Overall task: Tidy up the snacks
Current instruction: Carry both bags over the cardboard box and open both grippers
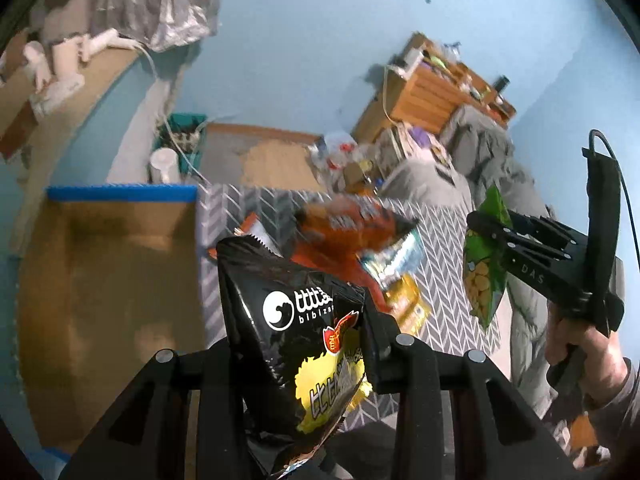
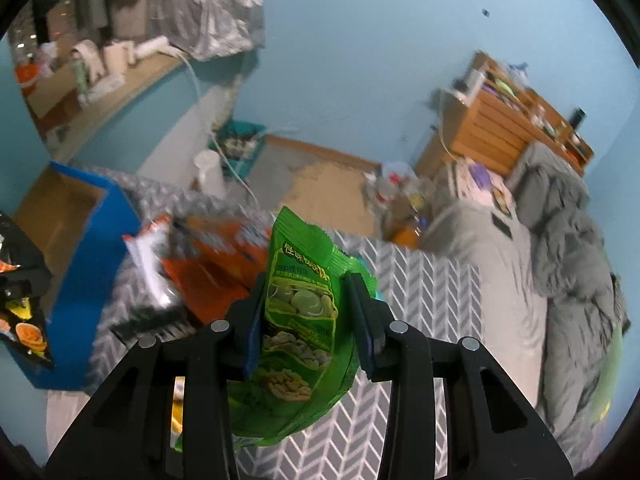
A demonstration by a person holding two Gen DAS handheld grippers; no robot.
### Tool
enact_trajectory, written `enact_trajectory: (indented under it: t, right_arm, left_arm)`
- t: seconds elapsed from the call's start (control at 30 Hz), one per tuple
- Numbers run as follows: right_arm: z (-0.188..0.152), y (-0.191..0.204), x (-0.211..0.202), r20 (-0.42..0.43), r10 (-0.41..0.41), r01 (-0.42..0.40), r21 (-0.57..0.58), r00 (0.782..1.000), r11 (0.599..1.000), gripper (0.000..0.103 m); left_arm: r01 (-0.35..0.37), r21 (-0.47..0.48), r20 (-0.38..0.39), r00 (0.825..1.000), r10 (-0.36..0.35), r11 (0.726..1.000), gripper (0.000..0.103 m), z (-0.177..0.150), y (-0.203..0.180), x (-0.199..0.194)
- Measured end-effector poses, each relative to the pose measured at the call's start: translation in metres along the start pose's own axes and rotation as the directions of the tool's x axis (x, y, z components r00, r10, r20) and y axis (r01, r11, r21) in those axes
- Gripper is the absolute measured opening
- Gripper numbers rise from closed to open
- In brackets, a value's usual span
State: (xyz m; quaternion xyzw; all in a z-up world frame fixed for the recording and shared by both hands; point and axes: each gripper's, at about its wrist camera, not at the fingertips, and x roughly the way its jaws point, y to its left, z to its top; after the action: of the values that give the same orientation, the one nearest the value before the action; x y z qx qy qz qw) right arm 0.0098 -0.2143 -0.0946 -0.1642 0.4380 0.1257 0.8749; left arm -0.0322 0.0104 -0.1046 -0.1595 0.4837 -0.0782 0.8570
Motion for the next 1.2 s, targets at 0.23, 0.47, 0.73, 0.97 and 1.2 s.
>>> enact_trajectory:
  t: [0.23, 0.47, 0.73, 0.97, 1.2]
  right_arm:
    - [0.037, 0.05, -0.011, 0.058, 0.13, -0.125, -0.085, 0.99, 0.989, 0.036]
    - [0.058, 0.114, -0.015, 0.064, 0.259, -0.243, -0.19, 0.964, 0.951, 0.036]
    - [0.069, 0.183, 0.0, -0.006, 0.374, -0.363, -0.264, 0.927, 0.894, 0.036]
    - [0.074, 0.228, 0.024, -0.074, 0.427, -0.429, -0.297, 0.901, 0.853, 0.036]
    - [0.072, 0.252, 0.039, -0.132, 0.442, -0.461, -0.314, 0.887, 0.83, 0.037]
  left_arm:
    - [-0.084, -0.082, 0.088, 0.992, 0.091, 0.993, 0.034, 0.006, 0.034, -0.031]
    - [-0.151, -0.16, 0.128, 0.977, 0.173, 0.975, 0.034, -0.006, 0.067, -0.054]
    - [-0.222, -0.228, 0.126, 0.959, 0.255, 0.948, 0.034, -0.025, 0.107, -0.064]
    - [-0.281, -0.285, 0.089, 0.944, 0.317, 0.916, 0.035, -0.038, 0.139, -0.058]
    - [-0.312, -0.319, 0.053, 0.937, 0.345, 0.895, 0.035, -0.045, 0.16, -0.047]
